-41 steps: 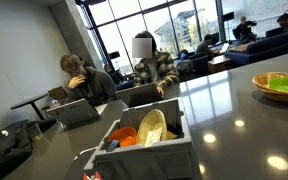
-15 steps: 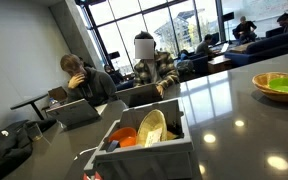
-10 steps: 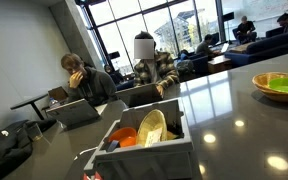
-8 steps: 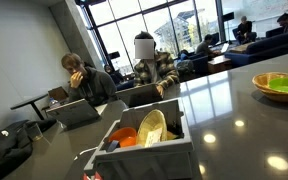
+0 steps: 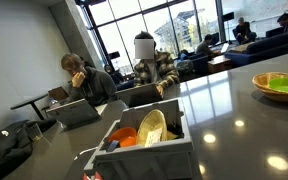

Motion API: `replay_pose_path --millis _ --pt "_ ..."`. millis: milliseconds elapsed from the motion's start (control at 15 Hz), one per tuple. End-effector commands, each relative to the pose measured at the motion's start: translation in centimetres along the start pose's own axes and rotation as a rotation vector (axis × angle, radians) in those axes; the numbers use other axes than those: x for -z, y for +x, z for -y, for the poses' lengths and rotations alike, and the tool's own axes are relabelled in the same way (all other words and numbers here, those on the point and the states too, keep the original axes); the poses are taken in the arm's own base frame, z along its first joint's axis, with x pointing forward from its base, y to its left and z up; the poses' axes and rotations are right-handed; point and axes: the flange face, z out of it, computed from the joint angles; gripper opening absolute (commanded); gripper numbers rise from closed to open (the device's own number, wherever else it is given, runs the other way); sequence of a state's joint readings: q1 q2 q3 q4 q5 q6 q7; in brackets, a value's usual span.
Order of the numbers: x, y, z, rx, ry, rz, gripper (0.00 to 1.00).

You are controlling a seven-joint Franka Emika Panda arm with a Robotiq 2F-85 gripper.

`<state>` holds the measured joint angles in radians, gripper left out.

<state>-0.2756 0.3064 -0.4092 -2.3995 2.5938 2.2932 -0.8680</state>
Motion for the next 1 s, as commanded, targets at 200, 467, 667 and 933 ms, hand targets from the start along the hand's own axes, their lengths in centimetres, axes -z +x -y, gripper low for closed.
replay_pose_path --millis 200,467,667,933 --pt "-0.5 0.1 0.2 0.000 -0.006 -0.001 1.00" --pt "-1.1 0.0 1.1 0.012 0.004 0.004 1.00" --pt "-1.6 -0.2 1.6 0.018 0.010 0.011 1.00" --pt "-1.9 -0.1 1.4 0.017 0.004 0.011 1.00"
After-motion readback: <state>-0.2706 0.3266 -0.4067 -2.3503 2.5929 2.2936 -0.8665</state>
